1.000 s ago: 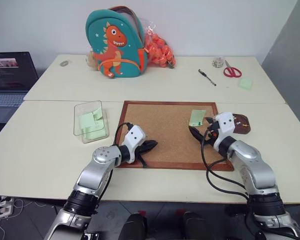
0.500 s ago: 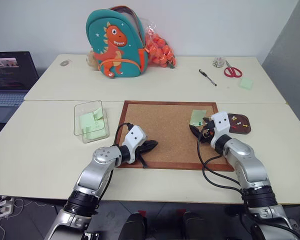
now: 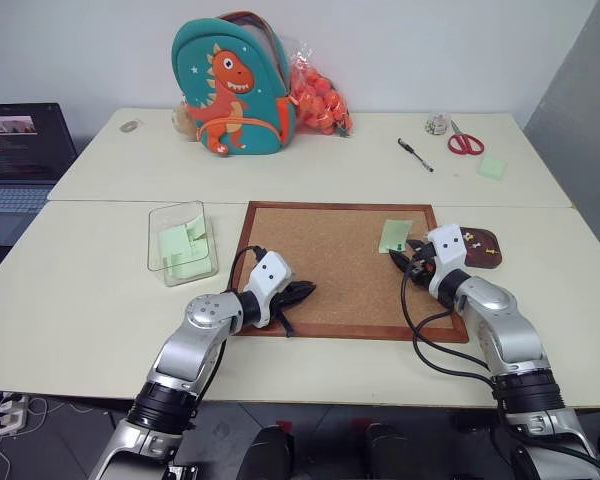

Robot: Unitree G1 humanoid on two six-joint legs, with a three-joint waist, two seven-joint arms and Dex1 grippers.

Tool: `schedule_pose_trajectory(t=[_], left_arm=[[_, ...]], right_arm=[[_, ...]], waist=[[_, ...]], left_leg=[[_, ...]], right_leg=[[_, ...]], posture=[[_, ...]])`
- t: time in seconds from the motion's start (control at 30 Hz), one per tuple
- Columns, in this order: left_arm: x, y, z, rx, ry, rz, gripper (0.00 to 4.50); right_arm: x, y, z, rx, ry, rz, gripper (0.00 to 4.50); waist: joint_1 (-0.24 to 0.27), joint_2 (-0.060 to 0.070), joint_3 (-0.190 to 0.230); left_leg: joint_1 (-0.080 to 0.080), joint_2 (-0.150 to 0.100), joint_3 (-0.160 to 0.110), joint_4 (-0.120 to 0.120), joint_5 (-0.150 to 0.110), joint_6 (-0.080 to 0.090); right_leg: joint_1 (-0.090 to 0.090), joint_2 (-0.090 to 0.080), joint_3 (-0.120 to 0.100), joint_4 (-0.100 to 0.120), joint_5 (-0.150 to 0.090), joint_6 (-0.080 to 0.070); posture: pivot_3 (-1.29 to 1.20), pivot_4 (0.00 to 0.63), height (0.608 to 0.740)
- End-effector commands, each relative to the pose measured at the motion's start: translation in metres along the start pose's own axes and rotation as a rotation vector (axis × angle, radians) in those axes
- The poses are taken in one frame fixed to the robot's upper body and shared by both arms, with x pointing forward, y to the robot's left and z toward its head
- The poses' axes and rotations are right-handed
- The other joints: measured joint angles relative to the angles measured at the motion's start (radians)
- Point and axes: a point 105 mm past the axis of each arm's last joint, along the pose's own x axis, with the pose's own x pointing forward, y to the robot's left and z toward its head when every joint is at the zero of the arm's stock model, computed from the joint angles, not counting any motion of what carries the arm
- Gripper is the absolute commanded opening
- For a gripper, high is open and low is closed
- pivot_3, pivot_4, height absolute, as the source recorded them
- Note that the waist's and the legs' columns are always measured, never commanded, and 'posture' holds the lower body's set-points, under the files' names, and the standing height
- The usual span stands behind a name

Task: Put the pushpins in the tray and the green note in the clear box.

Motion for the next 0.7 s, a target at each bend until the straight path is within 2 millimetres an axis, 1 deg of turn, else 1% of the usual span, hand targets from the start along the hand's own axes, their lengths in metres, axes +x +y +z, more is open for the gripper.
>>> schedule_pose_trajectory(t=[0.03, 0.23, 0.33, 0.63, 0.7], left_arm=[[0.0009, -0.0128, -0.0265, -0.052, 0.092, -0.047, 0.0], [0.0006, -0.0129, -0.0269, -0.054, 0.094, -0.046, 0.0], [0.0003, -0.0132, -0.0271, -0.055, 0.094, -0.045, 0.0], [-0.0006, -0.0133, -0.0281, -0.057, 0.097, -0.043, 0.0], [-0.0008, -0.0135, -0.0284, -0.057, 0.098, -0.044, 0.0]], right_arm=[[0.0029, -0.007, 0.012, -0.021, -0.047, -0.03, 2.34], [0.0074, -0.012, 0.0107, -0.007, -0.052, -0.054, 2.34], [0.009, -0.0121, 0.0115, -0.004, -0.055, -0.054, 1.88], [0.0099, -0.0101, 0.0104, 0.001, -0.055, -0.044, 0.07], [0.0099, -0.0097, 0.0103, 0.003, -0.056, -0.043, 0.02]], waist=[[0.0, 0.0, 0.0], [0.0, 0.0, 0.0], [0.0, 0.0, 0.0], [0.0, 0.0, 0.0], [0.0, 0.0, 0.0]], left_leg=[[0.0, 0.0, 0.0, 0.0, 0.0, 0.0], [0.0, 0.0, 0.0, 0.0, 0.0, 0.0], [0.0, 0.0, 0.0, 0.0, 0.0, 0.0], [0.0, 0.0, 0.0, 0.0, 0.0, 0.0], [0.0, 0.0, 0.0, 0.0, 0.0, 0.0]], right_leg=[[0.0, 0.0, 0.0, 0.0, 0.0, 0.0], [0.0, 0.0, 0.0, 0.0, 0.0, 0.0], [0.0, 0.0, 0.0, 0.0, 0.0, 0.0], [0.0, 0.0, 0.0, 0.0, 0.0, 0.0], [0.0, 0.0, 0.0, 0.0, 0.0, 0.0]], posture=[[0.0, 0.15, 0.74], [0.0, 0.15, 0.74], [0.0, 0.15, 0.74], [0.0, 0.15, 0.74], [0.0, 0.15, 0.74]])
